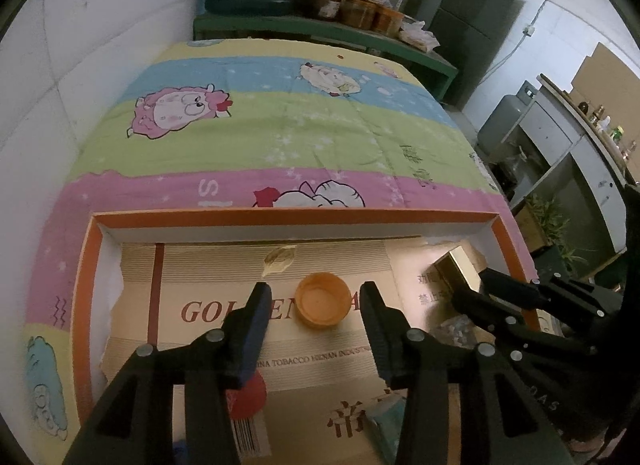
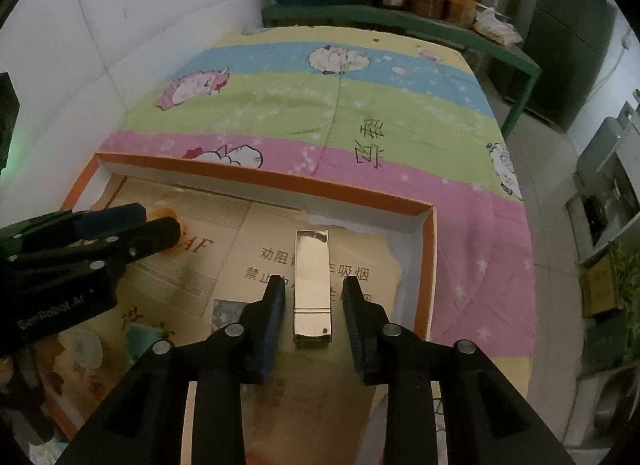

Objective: Organize rigid objects
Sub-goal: 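Carry the orange cap and gold bar into the box lid and release both, then withdraw both tools from the box lid back over the remaining items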

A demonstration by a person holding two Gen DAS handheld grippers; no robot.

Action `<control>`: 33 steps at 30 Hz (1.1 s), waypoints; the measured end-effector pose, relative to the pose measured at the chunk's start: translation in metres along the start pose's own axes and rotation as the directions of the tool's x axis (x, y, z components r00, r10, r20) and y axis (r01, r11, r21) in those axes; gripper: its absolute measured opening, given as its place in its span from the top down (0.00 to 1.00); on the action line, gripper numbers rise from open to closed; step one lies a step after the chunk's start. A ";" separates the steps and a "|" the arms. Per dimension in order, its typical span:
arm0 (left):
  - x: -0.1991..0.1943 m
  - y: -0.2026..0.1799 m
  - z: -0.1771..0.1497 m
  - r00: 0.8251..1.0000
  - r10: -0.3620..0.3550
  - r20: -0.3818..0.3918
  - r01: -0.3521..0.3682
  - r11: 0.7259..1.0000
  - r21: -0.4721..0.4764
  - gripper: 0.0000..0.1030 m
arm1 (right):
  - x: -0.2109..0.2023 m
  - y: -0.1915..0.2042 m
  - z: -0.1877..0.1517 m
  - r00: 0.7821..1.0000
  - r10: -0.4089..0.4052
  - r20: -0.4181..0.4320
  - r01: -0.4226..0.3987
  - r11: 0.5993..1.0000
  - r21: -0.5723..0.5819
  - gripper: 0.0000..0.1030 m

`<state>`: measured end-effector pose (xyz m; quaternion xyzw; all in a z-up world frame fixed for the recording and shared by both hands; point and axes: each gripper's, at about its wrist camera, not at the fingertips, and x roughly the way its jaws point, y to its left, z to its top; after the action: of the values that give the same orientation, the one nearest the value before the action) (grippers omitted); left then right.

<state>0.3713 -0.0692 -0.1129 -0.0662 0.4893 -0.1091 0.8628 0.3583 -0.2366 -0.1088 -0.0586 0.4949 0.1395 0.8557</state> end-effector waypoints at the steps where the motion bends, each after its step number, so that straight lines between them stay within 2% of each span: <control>1: -0.002 -0.001 0.000 1.000 0.000 0.005 0.000 1.000 0.002 0.56 | -0.001 0.000 0.000 1.000 -0.001 0.002 0.001 1.000 0.002 0.70; 12: -0.028 -0.006 0.000 0.999 -0.018 0.048 0.018 1.000 0.013 0.56 | -0.022 0.002 -0.004 1.000 0.003 0.029 -0.003 1.000 0.023 0.70; 33: -0.089 -0.012 -0.022 0.992 0.010 0.129 -0.016 0.999 0.044 0.56 | -0.076 0.030 -0.021 0.997 -0.009 0.079 0.009 1.000 -0.003 0.70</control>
<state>0.3067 -0.0587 -0.0478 -0.0507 0.4307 -0.1099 0.8944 0.2956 -0.2264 -0.0529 -0.0569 0.4602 0.1388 0.8751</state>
